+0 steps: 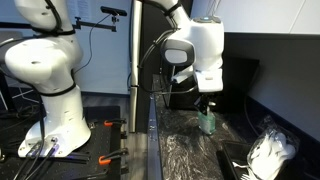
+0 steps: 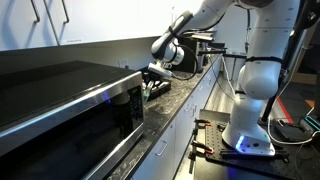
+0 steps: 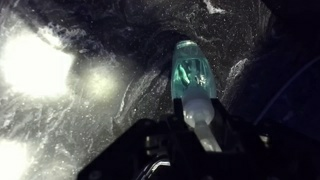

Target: Lie the bottle down

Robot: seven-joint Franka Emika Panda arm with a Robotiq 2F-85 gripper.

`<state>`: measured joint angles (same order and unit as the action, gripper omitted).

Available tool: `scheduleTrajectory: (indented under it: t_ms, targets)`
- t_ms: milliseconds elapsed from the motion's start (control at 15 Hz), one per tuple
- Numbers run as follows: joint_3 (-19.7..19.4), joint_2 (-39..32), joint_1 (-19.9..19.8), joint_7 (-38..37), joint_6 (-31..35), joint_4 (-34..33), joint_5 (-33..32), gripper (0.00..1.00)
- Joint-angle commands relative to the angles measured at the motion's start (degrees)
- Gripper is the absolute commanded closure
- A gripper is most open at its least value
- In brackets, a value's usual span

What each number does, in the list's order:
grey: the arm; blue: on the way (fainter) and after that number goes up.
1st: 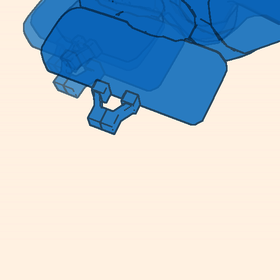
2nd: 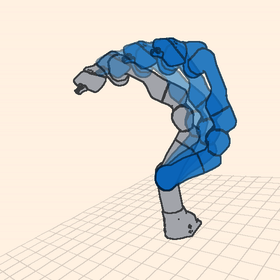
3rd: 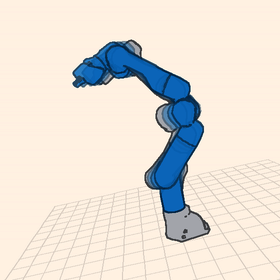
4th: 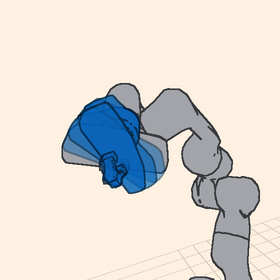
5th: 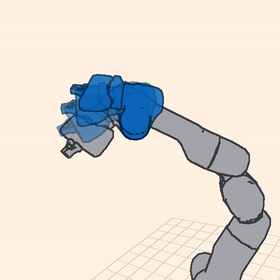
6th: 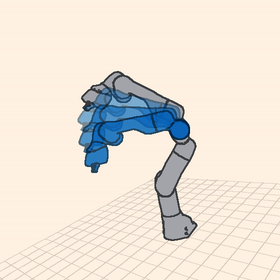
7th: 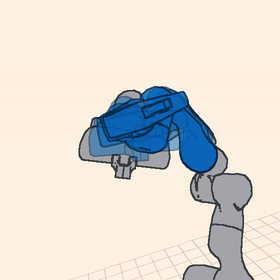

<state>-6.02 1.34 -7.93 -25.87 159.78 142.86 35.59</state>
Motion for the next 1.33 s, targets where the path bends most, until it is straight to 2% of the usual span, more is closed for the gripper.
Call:
scheduleTrajectory:
  t_ms: [0, 267, 467, 533, 600, 867, 933, 1267]
  targets:
    - [-0.58, 4.23, -0.20, 4.49, 2.03, 5.51, 6.79, 0.92]
    - [-1.21, 4.97, -0.21, 7.51, 3.09, 7.35, 13.12, 0.92]
    - [-1.72, 4.41, 0.20, 12.06, 1.78, 5.15, 20.49, 0.92]
    - [-1.08, 3.63, -0.46, 9.26, 1.93, 5.40, 16.63, 0.92]
    - [-1.12, 3.54, -0.52, 9.88, 1.93, 5.38, 16.99, 0.68]
    - [-1.12, 3.53, -0.52, 9.86, 1.93, 5.36, 16.86, 0.68]
    - [-1.12, 3.53, -0.52, 9.86, 1.93, 5.36, 16.85, 0.92]
    - [-3.27, 2.71, -0.33, 30.23, 2.50, 3.79, 30.66, 0.92]
